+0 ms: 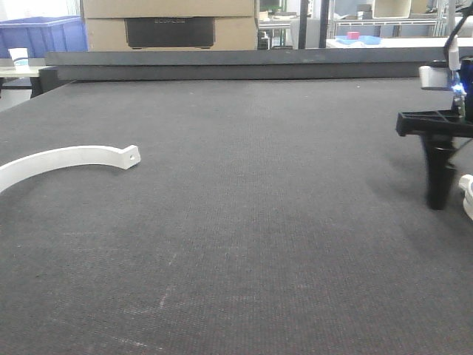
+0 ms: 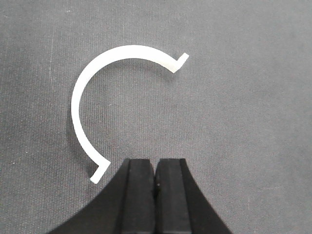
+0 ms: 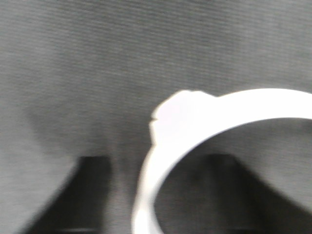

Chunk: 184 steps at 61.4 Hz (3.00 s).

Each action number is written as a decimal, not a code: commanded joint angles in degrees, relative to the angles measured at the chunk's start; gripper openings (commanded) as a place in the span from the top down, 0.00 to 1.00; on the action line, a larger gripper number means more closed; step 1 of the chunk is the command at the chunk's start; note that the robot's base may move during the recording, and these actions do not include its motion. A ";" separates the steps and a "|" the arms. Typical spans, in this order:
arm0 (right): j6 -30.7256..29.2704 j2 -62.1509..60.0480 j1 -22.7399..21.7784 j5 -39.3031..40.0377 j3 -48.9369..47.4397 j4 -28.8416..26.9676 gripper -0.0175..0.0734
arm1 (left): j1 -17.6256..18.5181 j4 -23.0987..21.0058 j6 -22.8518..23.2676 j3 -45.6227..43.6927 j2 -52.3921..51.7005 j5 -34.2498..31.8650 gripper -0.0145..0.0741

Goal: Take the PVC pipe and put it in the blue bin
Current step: 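Close each gripper on the end of its white pipe arc, then lift both held white arcs up off the table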

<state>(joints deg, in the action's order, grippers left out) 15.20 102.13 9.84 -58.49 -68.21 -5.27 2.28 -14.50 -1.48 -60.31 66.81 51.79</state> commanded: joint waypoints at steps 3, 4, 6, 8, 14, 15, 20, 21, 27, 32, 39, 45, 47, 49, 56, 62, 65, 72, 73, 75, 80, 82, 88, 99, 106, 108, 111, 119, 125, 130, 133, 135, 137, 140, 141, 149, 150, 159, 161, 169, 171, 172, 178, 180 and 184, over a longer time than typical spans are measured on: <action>0.36 0.73 0.09 -1.55 0.33 -0.24 0.79 | 0.09 -0.67 0.95 -0.58 -0.09 -0.46 0.96; 0.36 0.73 0.09 -1.55 0.33 -0.24 0.82 | 0.09 -0.67 1.08 -0.58 -0.09 -0.46 0.96; 0.36 0.73 0.09 -1.55 0.33 -0.24 0.90 | 0.09 -0.67 2.32 -0.58 -0.09 -0.46 0.96; 0.36 0.62 0.09 -1.83 0.33 -0.24 0.98 | 0.09 -0.47 3.54 -0.58 -0.09 -0.46 0.96; 0.36 -0.18 0.09 -2.78 0.22 -0.24 0.99 | 0.09 2.80 8.73 -0.58 0.27 -0.56 0.96; 0.36 -0.39 0.09 -2.79 0.22 -0.24 0.99 | 0.09 3.91 9.61 -0.58 0.38 -0.37 0.96; -0.42 -2.16 0.09 -3.01 0.22 -0.24 0.99 | 0.09 7.60 11.21 -0.74 1.11 1.27 0.96; -0.85 -2.78 0.09 -3.01 0.22 -0.24 0.99 | 0.09 8.20 11.31 -0.93 1.47 2.12 0.96; -2.82 -5.53 0.09 -2.76 0.22 -0.24 0.99 | 0.09 11.26 11.30 -2.98 4.02 6.37 0.96; -4.60 -8.55 0.09 -2.57 0.22 -0.24 0.99 | 0.09 12.48 11.30 -5.51 7.50 9.12 0.96; -6.43 -12.08 0.09 -2.45 0.22 -0.24 0.99 | 0.09 12.48 10.62 -9.47 13.24 10.60 0.96; -7.46 -14.49 0.09 -2.45 0.22 -0.24 0.99 | 0.09 12.48 9.82 -12.97 18.45 10.60 0.96; -7.45 -15.06 0.09 -2.45 0.22 -0.24 0.99 | -0.03 12.48 8.92 -14.04 20.04 10.60 0.96; -7.63 -15.54 0.09 -2.45 0.22 -0.24 0.99 | -0.44 11.91 8.10 -15.27 22.02 10.60 0.96; -7.63 -16.12 0.09 -2.45 0.22 -0.24 0.99 | -1.67 10.80 7.47 -18.32 27.55 10.60 0.96; -7.63 -16.10 0.09 -2.45 0.34 -0.24 0.99 | -2.09 10.80 6.00 -19.92 31.68 10.60 0.96; -7.63 -16.00 0.09 -2.45 0.34 -0.24 0.99 | -2.09 10.93 4.79 -20.29 33.25 10.16 0.96; -7.63 -16.00 0.09 -1.43 0.34 -0.24 0.99 | -2.09 10.32 1.92 -21.33 36.74 10.04 0.96; -7.63 -16.00 0.09 -1.28 0.34 -0.24 0.99 | -2.09 10.03 1.48 -21.46 37.09 10.04 0.96; -7.63 -16.00 0.09 -1.02 0.34 -0.24 0.99 | -2.09 9.49 0.08 -21.71 37.78 10.31 0.96; -7.63 -16.00 0.09 -0.46 0.34 -0.48 0.99 | -2.09 9.00 -1.37 -21.82 38.47 9.79 0.96; -7.63 -16.00 0.09 -0.37 0.34 -0.73 0.99 | -2.09 9.14 -1.33 -21.82 38.62 9.34 0.94; -7.63 -15.90 0.09 -0.24 0.34 -1.05 0.99 | -2.09 9.65 -1.33 -21.82 38.99 8.82 0.81; -7.63 -15.90 0.09 -0.09 0.34 -1.05 0.99 | -2.09 9.79 -1.33 -21.55 39.19 8.82 0.50; -7.63 -15.90 0.09 0.48 0.34 -1.15 0.99 | -2.09 9.79 -1.33 -21.55 39.29 8.82 0.44; -7.63 -15.90 0.09 0.66 0.34 -1.13 0.99 | -2.09 9.79 -1.33 -21.55 39.53 8.82 0.44; -7.63 -15.90 0.09 1.15 0.34 -1.50 0.99 | -2.09 9.79 -1.33 -21.55 40.23 8.70 0.44; -7.63 -15.90 0.09 1.49 0.34 -2.02 0.99 | -1.98 9.79 -1.33 -21.44 42.51 9.15 0.44; -7.63 -15.90 0.09 1.49 0.34 -2.02 0.99 | -1.98 10.19 -1.33 -21.44 43.28 9.15 0.44; -7.63 -15.90 0.09 1.49 0.34 -2.02 0.99 | -1.98 10.73 -1.33 -21.44 43.89 9.45 0.46; -7.63 -15.90 0.09 1.49 0.34 -2.12 0.99 | -1.98 10.73 -1.33 -21.44 44.16 10.20 0.48; -7.63 -15.90 0.09 1.49 0.34 -2.12 0.99 | -1.98 10.73 -1.33 -21.44 44.39 10.58 0.50; -7.63 -15.90 0.09 1.49 0.34 -2.12 0.99 | -1.98 10.73 -1.33 -21.44 44.49 10.73 0.51; -7.63 -15.90 0.09 1.49 0.34 -2.12 0.99 | -1.98 10.73 -1.33 -21.44 44.48 10.73 0.55; -7.63 -15.90 0.09 1.49 0.34 -2.12 0.99 | -1.98 10.73 -1.33 -21.54 44.48 10.85 0.58; -7.63 -15.90 0.09 1.49 0.34 -2.23 0.99 | -1.98 10.73 -1.33 -21.54 44.48 11.96 0.77; -7.63 -15.90 0.09 1.49 0.34 -2.23 0.99 | -1.98 10.73 -1.33 -21.54 44.48 11.94 0.80; -7.63 -15.90 0.09 2.50 0.34 -2.23 0.99 | -1.98 10.73 -1.33 -21.68 44.48 13.18 0.96; -7.63 -15.90 0.09 2.89 0.34 -2.23 0.99 | -1.98 10.73 -1.33 -21.67 44.36 13.58 0.96; -7.63 -15.90 0.09 3.97 0.34 -2.23 0.99 | -1.98 10.73 -1.33 -21.67 42.79 13.80 0.96; -7.63 -15.90 0.09 4.39 0.34 -2.23 0.99 | -1.98 10.73 -1.33 -21.67 42.23 13.80 0.96; -7.63 -15.90 0.09 4.64 0.34 -2.23 0.99 | -1.98 10.73 -1.33 -21.67 41.88 13.80 0.96; -7.63 -15.90 0.09 6.07 0.24 -2.23 0.99 | -1.91 10.62 -1.33 -21.67 39.03 13.67 0.96; -7.63 -15.90 0.09 6.65 0.24 -2.23 0.99 | -1.91 10.51 -1.33 -21.67 37.97 13.56 0.96; -7.63 -16.00 0.09 7.10 0.24 -2.68 0.99 | -1.91 10.51 -1.33 -21.67 35.28 13.27 0.96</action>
<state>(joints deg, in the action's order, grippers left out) 8.02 86.66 9.97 -53.13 -67.98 -7.63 0.32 -3.14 -3.10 -81.58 106.26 65.08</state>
